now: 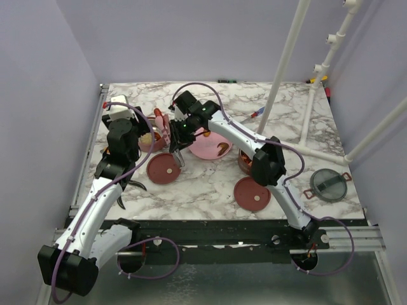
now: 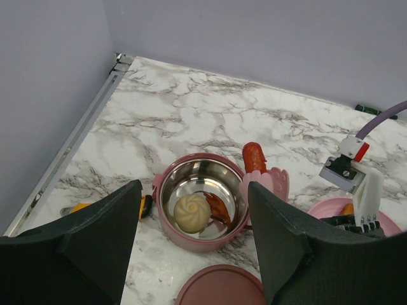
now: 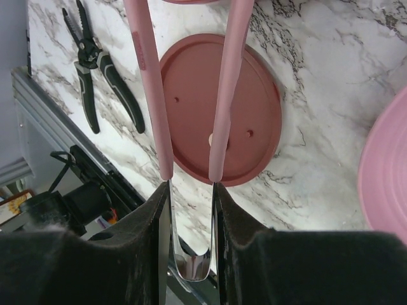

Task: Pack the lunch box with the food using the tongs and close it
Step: Place the fake food in the packing box.

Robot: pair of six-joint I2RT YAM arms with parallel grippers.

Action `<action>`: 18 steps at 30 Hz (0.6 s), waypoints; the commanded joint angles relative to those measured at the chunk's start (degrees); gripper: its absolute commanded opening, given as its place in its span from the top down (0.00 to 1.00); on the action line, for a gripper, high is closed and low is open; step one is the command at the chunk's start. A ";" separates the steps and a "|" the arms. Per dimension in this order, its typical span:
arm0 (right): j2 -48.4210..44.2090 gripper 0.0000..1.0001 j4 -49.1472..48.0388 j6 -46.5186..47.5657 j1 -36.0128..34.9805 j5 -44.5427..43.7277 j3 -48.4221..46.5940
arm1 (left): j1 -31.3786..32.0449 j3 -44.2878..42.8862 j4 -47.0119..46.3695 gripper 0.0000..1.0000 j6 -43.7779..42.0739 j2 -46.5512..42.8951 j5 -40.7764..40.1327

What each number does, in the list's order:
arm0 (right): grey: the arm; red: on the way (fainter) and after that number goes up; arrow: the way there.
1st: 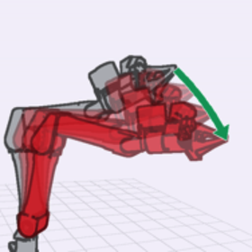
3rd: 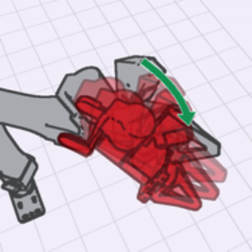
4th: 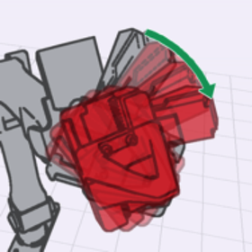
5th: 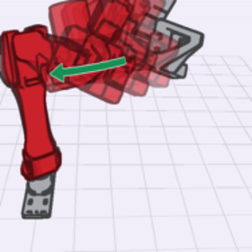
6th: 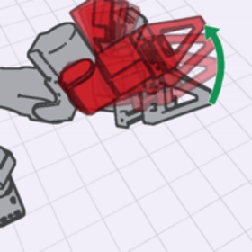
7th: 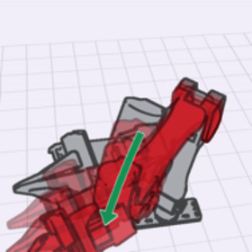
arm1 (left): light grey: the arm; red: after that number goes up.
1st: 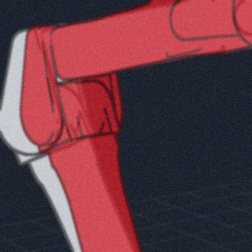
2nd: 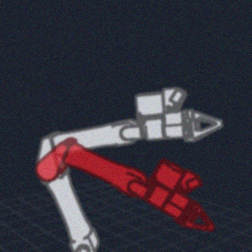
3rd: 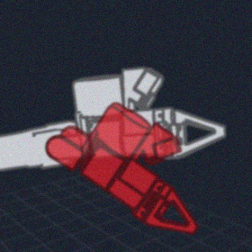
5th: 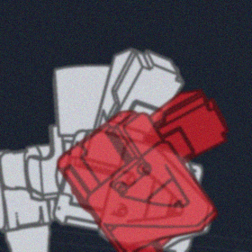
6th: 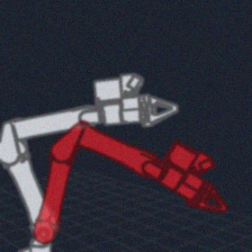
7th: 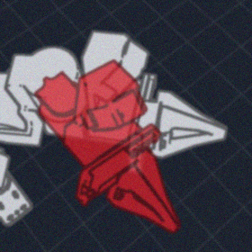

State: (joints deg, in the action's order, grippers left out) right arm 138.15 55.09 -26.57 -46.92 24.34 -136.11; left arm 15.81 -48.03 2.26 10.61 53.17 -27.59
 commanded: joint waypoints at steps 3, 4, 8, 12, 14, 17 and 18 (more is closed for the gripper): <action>3.15 0.91 -3.23 0.62 -0.54 2.97 -3.11 | -0.29 0.66 -1.52 0.30 0.53 -0.92 0.75; 3.49 0.91 -3.26 0.69 -0.54 3.18 -3.39 | -0.28 0.74 -1.48 0.30 0.50 -0.94 0.85; 4.91 0.90 -3.36 0.73 -0.55 4.16 -3.89 | -0.22 0.70 -1.64 0.30 0.64 -0.87 1.26; 5.55 0.87 -3.16 0.87 -0.55 4.17 -3.81 | -0.26 0.81 -1.64 0.30 0.63 -0.87 1.34; 5.61 0.84 -2.93 0.92 -0.55 4.01 -3.81 | -0.28 0.83 -1.72 0.30 0.64 -0.87 1.33; 5.47 0.77 -2.91 1.12 -0.55 3.99 -3.79 | -0.27 0.81 -1.72 0.30 0.69 -0.77 1.40; 5.41 0.76 -2.95 1.16 -0.55 3.98 -3.81 | -0.30 0.83 -1.73 0.30 0.72 -0.78 1.42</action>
State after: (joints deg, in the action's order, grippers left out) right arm 142.82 53.67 -26.48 -47.09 26.52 -137.73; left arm 15.81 -47.75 1.69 10.72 53.15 -27.40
